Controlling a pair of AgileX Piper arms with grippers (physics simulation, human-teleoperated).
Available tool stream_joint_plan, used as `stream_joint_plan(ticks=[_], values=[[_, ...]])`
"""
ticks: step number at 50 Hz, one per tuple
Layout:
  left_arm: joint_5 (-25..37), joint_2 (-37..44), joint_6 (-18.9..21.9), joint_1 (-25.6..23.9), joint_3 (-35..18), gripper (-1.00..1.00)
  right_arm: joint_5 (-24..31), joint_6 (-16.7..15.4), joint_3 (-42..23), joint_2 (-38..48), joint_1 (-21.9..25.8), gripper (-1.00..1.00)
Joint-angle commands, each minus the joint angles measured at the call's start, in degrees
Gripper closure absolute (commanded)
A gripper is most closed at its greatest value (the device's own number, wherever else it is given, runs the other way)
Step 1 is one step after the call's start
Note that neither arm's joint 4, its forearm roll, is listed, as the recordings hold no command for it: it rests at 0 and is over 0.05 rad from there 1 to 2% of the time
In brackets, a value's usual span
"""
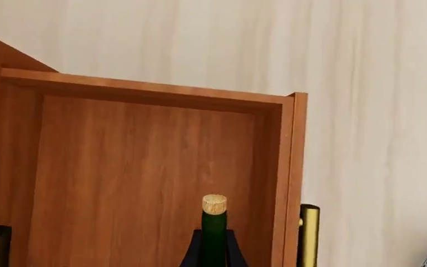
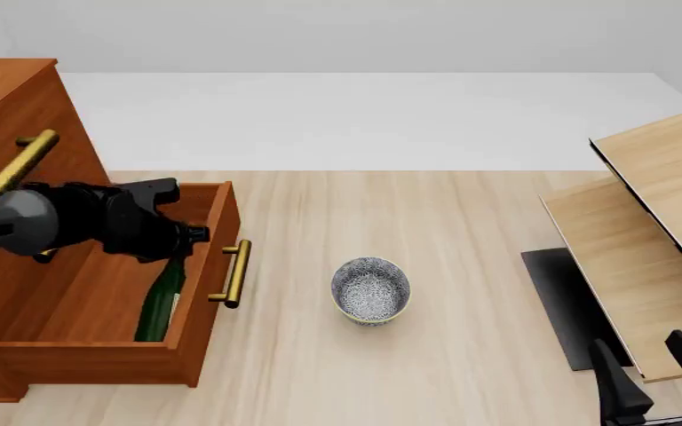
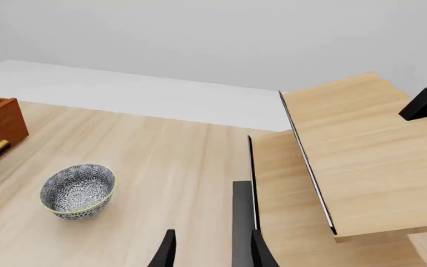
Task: Put the wine bottle in the bottom drawer of the cabinet.
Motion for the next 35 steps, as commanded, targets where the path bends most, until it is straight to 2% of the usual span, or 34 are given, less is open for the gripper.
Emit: stream_joint_plan(ticks=[1,17,19,35], values=[[2.23,2.20,1.59,-0.34,0.08,1.00,-0.22,0.05,0.00,0.17,-0.04,-1.00],[2.31,1.84,0.88,-0.61,0.19,1.00,-0.06,-0.02,0.00,0.06,-0.07,-1.00],[2.55,2.20,1.94,0.21,-0.07,1.00,-0.03,-0.10,0.00,0.03,-0.04,-1.00],[2.19,1.41,-0.44,-1.20,0.96,1.00,0.11,-0.18,0.00,-0.10,-0.04,-1.00]])
